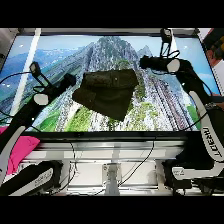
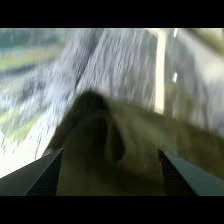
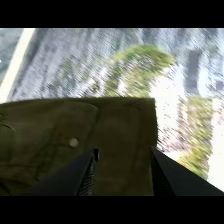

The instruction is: Fold the clothes and pants, and hang the long-sleeved shirts on hangers.

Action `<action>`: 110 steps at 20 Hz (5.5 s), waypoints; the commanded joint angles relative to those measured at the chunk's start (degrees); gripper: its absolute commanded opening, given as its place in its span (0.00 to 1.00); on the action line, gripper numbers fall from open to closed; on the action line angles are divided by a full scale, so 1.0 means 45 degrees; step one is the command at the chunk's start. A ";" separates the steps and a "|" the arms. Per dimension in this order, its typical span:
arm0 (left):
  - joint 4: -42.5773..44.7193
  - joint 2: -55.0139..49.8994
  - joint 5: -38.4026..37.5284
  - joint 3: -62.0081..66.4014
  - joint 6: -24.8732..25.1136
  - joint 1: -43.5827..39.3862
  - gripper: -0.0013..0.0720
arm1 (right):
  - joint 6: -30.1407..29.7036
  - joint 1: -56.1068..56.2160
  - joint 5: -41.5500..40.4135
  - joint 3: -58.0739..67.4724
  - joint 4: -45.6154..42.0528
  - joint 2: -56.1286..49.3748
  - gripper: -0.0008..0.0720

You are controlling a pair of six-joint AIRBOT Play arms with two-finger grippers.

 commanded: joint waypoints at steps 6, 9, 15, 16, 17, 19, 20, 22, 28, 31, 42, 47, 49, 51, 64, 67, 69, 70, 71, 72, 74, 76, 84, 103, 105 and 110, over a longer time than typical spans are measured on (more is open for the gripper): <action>0.1064 -0.0767 -0.6980 0.0000 0.0121 0.3351 0.97 | -0.0330 -0.2244 0.3585 0.0015 -0.0131 0.0107 0.55; -0.1112 -0.2074 -0.7033 0.0000 0.1860 0.3162 0.97 | -0.0330 -0.2220 0.3555 0.0015 -0.0117 0.0107 0.55; -0.6737 -0.4605 -0.6455 0.0000 0.5867 0.3143 0.97 | -0.0330 -0.2215 0.3555 0.0015 -0.0107 0.0107 0.55; -0.7383 -0.4813 -0.6407 0.0000 0.6475 0.3147 0.97 | -0.0330 -0.2215 0.3560 0.0015 -0.0107 0.0107 0.55; -0.7946 -0.4930 -0.6319 0.0000 0.7009 0.3143 0.96 | -0.0330 -0.2215 0.3565 0.0015 -0.0102 0.0107 0.55; -0.8772 -0.4954 -0.5853 0.0005 0.7839 0.3128 0.92 | -0.0330 -0.2215 0.3570 0.0015 -0.0097 0.0107 0.55; -0.9112 -0.4964 -0.5610 0.0005 0.8165 0.3099 0.84 | -0.0330 -0.2215 0.3565 0.0015 -0.0097 0.0107 0.55; -0.9403 -0.4998 -0.5231 0.0005 0.8534 0.2943 0.66 | -0.0325 -0.2215 0.3565 0.0015 -0.0087 0.0107 0.55; -0.9306 -0.4983 -0.5508 0.0102 0.9194 0.2438 0.07 | -0.0350 -0.2215 0.4226 0.0015 -0.0083 0.0107 0.54; -0.9306 -0.4556 -0.6727 0.0461 0.9855 0.2438 0.07 | -0.1486 -0.2215 0.5464 0.0015 -0.0083 0.0112 0.53; 0.4881 0.1039 -0.7048 0.0408 -0.3245 0.0597 0.07 | -0.3803 -0.2215 0.9481 -0.0743 0.2987 0.0112 0.53; 0.5328 0.0631 -0.8422 -0.0418 -0.3405 -0.0039 0.07 | -0.4347 -0.1647 1.0423 -0.3973 0.5955 0.0121 0.53; 0.5343 0.0403 -0.8427 -0.0534 -0.3400 -0.0126 0.07 | -0.4342 -0.1098 1.0399 -0.5013 0.6033 0.0121 0.54; 0.5387 0.0131 -0.8403 -0.0544 -0.3390 -0.0126 0.07 | -0.4328 -0.0486 1.0312 -0.5591 0.6028 0.0121 0.55; 0.5367 -0.0262 -0.8136 -0.0588 -0.2968 -0.0126 0.07 | -0.1205 0.2001 0.7728 -0.5727 0.5115 0.0083 0.91; 0.5275 -0.0257 -0.7839 -0.0588 -0.2968 -0.0126 0.07 | 0.0097 0.2137 0.6717 -0.5722 0.4580 0.0015 0.89; 0.5280 -0.0257 -0.7762 -0.0588 -0.2968 -0.0126 0.07 | 0.0457 0.2137 0.6829 -0.5722 0.4415 -0.0248 0.77; 0.5275 -0.0262 -0.7679 -0.0588 -0.2968 -0.0126 0.07 | 0.0471 0.2137 0.6902 -0.5722 0.4420 -0.0374 0.76; 0.5280 -0.0257 -0.7601 -0.0588 -0.2968 -0.0126 0.07 | 0.0510 0.2137 0.6897 -0.5707 0.4459 -0.0476 0.76; 0.5275 -0.0257 -0.7587 -0.0588 -0.2973 -0.0126 0.07 | 0.0515 0.2137 0.6858 -0.5673 0.4532 -0.0554 0.76; 0.5275 -0.0262 -0.7543 -0.0588 -0.2973 -0.0126 0.07 | 0.0612 0.2137 0.6664 -0.5673 0.4852 -0.0573 0.76; 0.5275 -0.0262 -0.7436 -0.0588 -0.2968 -0.0126 0.07 | 0.0826 0.2147 0.6436 -0.5678 0.5022 -0.0583 0.76; 0.5275 -0.0257 -0.7359 -0.0588 -0.2973 -0.0126 0.07 | 0.1044 0.2152 0.6441 -0.5688 0.7208 -0.1486 0.76; 0.5275 0.1919 -0.5819 -0.0559 -0.2973 -0.0121 0.07 | -0.5459 0.2132 0.8267 -0.3478 1.2575 -0.1583 0.04; 0.5280 0.2880 -0.4964 -0.0559 -0.2968 -0.0121 0.07 | -0.5459 0.2127 0.8301 -0.2885 1.2575 -0.1379 0.04; 0.5275 0.6018 -0.0651 -0.0559 -0.2977 0.0219 0.07 | -0.5430 0.0675 0.8461 -0.0860 1.2556 0.0204 0.04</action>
